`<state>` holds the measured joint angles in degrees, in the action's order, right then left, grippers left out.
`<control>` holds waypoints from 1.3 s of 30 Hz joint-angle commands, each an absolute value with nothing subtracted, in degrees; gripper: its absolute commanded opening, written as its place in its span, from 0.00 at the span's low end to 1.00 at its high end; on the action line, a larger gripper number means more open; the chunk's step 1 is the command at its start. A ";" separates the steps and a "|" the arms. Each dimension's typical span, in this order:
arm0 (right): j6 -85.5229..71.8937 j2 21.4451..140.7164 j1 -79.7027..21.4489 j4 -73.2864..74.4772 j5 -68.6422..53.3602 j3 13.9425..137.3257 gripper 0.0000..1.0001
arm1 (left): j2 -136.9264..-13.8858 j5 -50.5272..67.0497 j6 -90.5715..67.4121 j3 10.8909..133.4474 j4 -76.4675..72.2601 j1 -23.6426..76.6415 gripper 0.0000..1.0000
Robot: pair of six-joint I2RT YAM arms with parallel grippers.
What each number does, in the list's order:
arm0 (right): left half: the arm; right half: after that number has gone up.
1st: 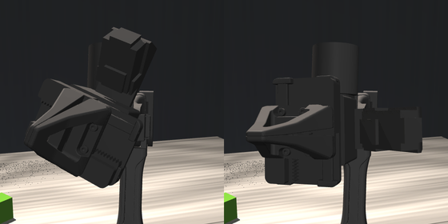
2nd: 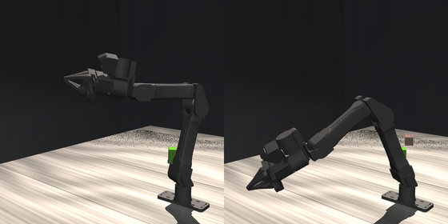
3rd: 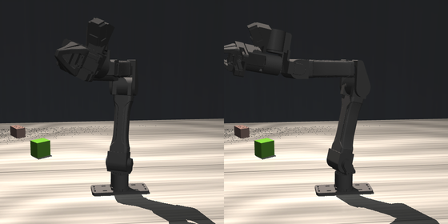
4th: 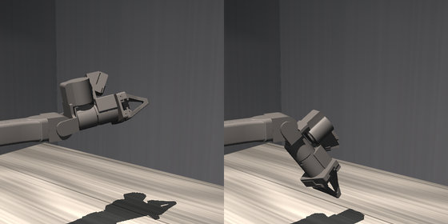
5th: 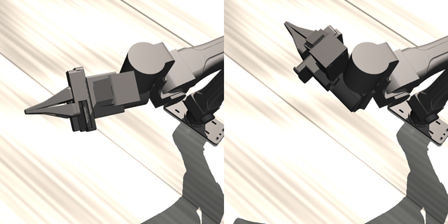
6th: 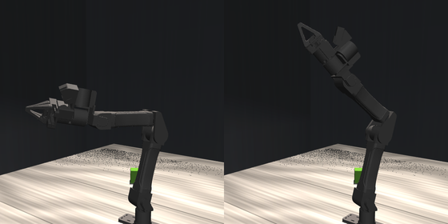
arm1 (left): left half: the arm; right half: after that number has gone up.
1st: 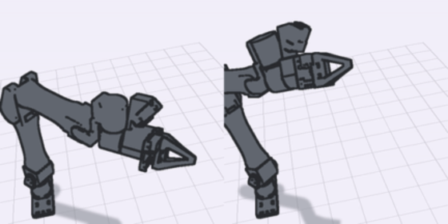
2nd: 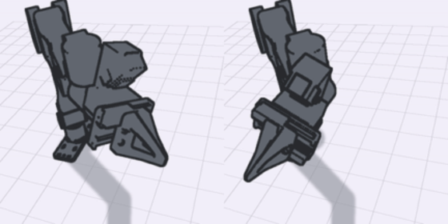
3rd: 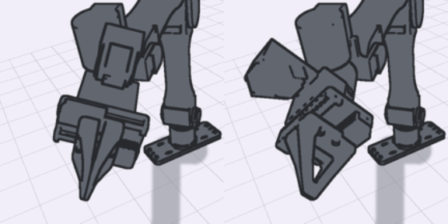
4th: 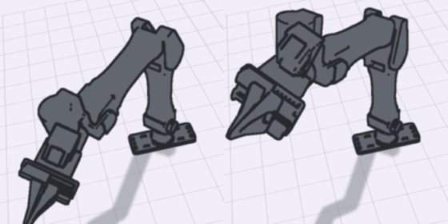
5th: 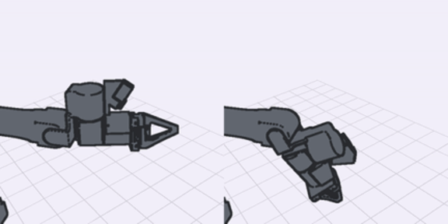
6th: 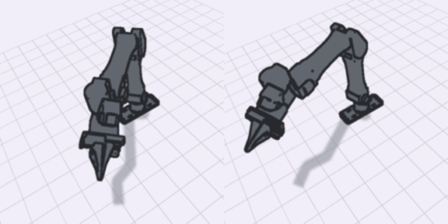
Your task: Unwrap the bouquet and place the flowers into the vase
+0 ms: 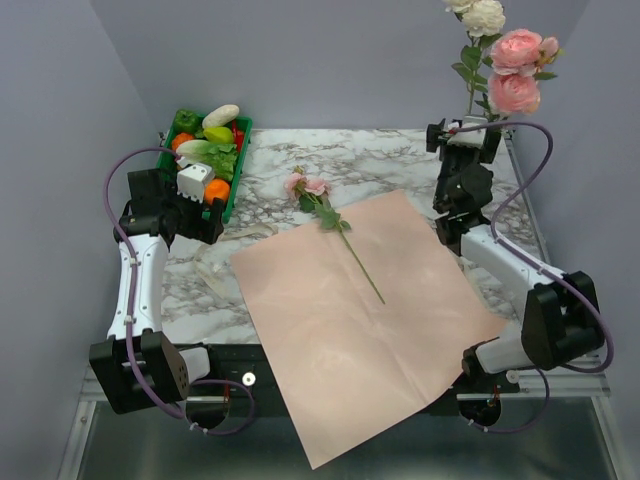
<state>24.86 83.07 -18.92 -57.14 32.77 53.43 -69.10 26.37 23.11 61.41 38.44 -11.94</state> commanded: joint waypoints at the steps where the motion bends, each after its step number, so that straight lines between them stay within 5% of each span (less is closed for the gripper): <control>1: 11.98 79.63 -20.48 -28.96 40.33 57.82 0.97 | -67.33 27.16 23.03 63.63 39.20 -12.39 0.99; 17: 7.04 82.71 -17.58 7.19 26.82 86.56 0.86 | -61.44 27.33 23.20 60.91 41.13 -12.30 0.99; 27: 0.54 78.23 -17.40 13.70 26.81 81.39 0.96 | -61.96 28.65 23.03 61.96 41.92 -12.39 0.99; 39: -4.21 73.92 -17.31 12.92 28.21 82.62 0.87 | -61.26 28.39 23.12 61.61 42.01 -12.30 0.99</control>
<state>-2.13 74.32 -17.61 12.88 26.55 81.69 -62.35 26.83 23.11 61.43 41.47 -11.94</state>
